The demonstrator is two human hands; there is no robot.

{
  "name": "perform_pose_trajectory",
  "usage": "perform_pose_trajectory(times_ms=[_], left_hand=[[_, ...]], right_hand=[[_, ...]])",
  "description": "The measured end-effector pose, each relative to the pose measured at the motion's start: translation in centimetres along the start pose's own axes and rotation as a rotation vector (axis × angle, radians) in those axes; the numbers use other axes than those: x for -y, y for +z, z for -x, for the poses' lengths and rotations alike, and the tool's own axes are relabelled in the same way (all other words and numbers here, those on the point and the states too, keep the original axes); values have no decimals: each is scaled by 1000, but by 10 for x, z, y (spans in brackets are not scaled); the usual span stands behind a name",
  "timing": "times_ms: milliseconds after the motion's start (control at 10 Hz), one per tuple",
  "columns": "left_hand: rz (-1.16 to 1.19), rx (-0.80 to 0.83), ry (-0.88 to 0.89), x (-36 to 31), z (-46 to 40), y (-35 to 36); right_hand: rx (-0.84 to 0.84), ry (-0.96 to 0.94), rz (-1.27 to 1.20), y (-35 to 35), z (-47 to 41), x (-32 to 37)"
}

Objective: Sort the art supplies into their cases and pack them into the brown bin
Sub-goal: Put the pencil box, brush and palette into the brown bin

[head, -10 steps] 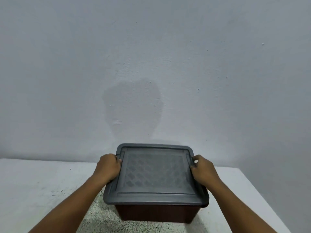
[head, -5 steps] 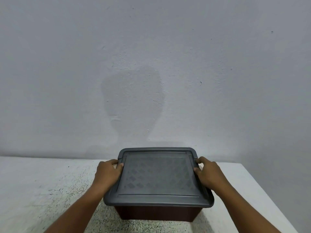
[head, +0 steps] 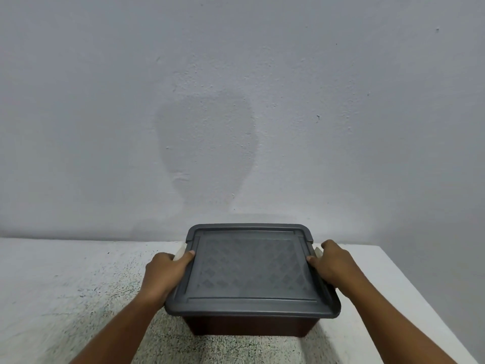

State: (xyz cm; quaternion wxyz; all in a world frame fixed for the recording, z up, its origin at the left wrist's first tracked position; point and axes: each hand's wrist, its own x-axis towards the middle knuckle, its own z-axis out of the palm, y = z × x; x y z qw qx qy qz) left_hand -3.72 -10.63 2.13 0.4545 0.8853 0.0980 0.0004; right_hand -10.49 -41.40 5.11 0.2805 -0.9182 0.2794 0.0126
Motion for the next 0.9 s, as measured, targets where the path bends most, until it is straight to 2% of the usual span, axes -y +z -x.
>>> perform_pose_trajectory(times_ms=[100, 300, 400, 600, 700, 800, 900], left_hand=[[-206, -66, 96, -2, -1, 1], [-632, -117, 307, -19, 11, 7], [-736, -116, 393, -29, 24, 18], [-866, -106, 436, -36, 35, 30], [-755, -72, 371, -32, 31, 21], [-385, -2, 324, -19, 35, 5], [-114, 143, 200, 17, 61, -19]], right_hand=[[-54, -30, 190, 3, 3, 8], [-93, -104, 251, 7, 3, 15], [-80, -99, 283, 13, 8, 26], [-136, -76, 346, 24, 24, 41], [-80, -104, 328, 15, 24, 36], [-6, -153, 223, -22, 25, 29], [-193, -312, -12, -89, 43, 25]])
